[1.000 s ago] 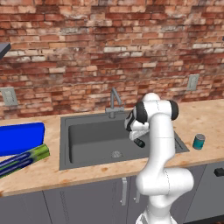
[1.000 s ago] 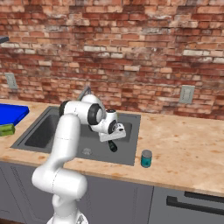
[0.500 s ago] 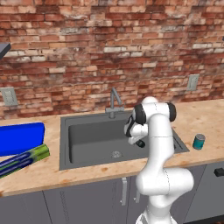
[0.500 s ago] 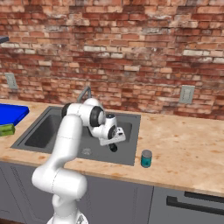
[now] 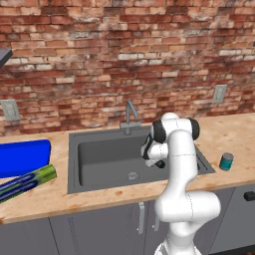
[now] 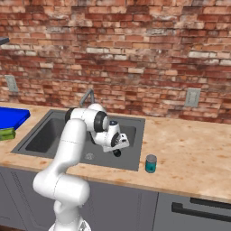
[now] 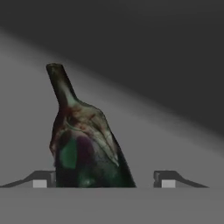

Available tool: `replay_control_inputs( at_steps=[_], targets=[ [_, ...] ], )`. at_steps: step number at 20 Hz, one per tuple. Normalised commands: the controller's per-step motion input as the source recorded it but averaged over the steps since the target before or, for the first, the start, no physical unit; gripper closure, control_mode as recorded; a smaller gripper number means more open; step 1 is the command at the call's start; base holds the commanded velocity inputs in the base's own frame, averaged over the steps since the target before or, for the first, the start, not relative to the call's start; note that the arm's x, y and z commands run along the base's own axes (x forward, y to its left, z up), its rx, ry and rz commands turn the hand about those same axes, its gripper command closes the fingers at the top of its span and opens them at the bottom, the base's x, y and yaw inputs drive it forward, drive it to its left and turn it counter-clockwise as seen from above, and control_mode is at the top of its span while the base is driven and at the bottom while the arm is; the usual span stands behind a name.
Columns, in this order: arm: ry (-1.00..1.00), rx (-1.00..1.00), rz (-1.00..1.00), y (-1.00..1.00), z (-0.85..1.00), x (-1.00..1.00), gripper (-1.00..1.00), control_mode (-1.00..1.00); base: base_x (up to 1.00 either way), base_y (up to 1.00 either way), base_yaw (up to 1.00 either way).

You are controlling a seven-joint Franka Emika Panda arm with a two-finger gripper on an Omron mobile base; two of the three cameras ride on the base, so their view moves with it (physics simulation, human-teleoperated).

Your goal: Pick up all produce items and place them in the sink. Turn on the sink faucet to wash them. Then turn the sink off and put them in the tray.

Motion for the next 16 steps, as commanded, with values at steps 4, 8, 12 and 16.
replay_control_inputs(
  at_steps=[4,8,12,16],
  targets=[
    [0.07,0.0,0.0,0.0,-0.19,0.01,1.0,-1.0,0.0,0.0,0.0],
    [-0.03,0.0,0.0,0.0,0.06,-0.12,1.0,-1.0,0.0,0.0,0.0],
    [-0.07,0.0,0.0,0.0,0.51,-0.21,1.0,-1.0,0.0,0.0,0.0],
    [-0.12,0.0,0.0,0.0,0.93,-0.42,1.0,-1.0,0.0,0.0,0.0]
  ],
)
